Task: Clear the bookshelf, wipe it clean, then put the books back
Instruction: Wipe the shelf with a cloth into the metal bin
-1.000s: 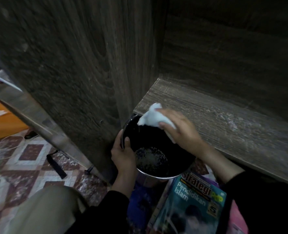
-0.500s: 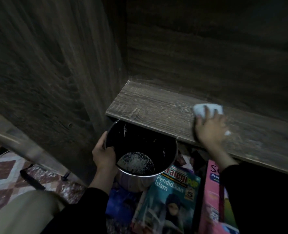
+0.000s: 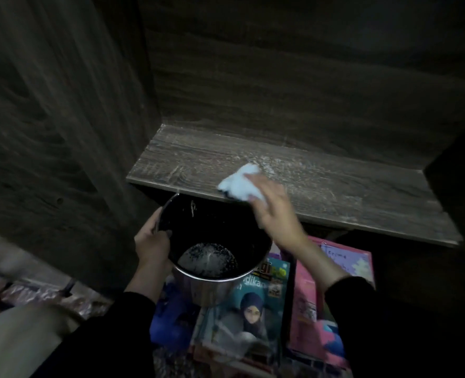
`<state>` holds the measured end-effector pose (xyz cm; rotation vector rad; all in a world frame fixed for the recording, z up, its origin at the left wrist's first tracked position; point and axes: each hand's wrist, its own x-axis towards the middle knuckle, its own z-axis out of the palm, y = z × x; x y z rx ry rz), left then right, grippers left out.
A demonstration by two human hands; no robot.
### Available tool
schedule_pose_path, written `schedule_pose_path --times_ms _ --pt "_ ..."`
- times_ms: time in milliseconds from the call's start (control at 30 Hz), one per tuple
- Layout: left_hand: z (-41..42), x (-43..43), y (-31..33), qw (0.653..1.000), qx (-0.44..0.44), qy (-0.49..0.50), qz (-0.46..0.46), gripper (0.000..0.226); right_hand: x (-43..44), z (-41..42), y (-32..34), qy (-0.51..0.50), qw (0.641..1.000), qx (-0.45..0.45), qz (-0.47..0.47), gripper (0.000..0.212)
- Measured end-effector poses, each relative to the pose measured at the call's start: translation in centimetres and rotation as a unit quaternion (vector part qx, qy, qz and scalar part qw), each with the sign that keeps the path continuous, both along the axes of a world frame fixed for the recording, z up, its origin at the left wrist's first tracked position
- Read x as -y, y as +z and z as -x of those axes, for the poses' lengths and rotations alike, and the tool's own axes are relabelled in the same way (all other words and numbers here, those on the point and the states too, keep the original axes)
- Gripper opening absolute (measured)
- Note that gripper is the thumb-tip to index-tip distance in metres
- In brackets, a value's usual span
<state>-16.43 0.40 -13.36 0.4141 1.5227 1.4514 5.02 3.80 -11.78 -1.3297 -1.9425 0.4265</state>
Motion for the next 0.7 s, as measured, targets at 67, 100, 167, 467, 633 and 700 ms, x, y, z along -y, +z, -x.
schedule_pose_path --times_ms 67,100,167,467,633,700 --pt "-0.2 0.1 -0.2 0.999 -0.007 -0.031 0.005 0.065 0.0 -5.6 0.3 -0.119 0.992 -0.024 -0.035 0.044" --pt "-0.3 0.2 -0.3 0.999 -0.007 -0.042 0.008 0.065 0.1 -8.4 0.5 -0.188 0.981 -0.022 -0.048 0.045" --pt "-0.6 0.2 -0.5 0.999 -0.003 -0.053 0.008 0.062 0.6 -13.9 1.1 -0.313 0.948 0.018 -0.047 0.046" --pt "-2.4 -0.3 -1.5 0.995 -0.001 -0.095 -0.008 0.058 3.2 -21.9 0.8 -0.479 0.825 0.179 0.239 0.062" --pt "-2.5 -0.8 -2.4 0.993 -0.001 -0.117 -0.007 0.061 1.9 -14.4 0.2 -0.421 0.849 0.224 0.228 0.063" --pt "-2.5 -0.8 -2.4 0.991 0.003 -0.133 -0.013 0.064 1.2 -11.1 0.3 -0.374 0.868 0.23 0.231 0.062"
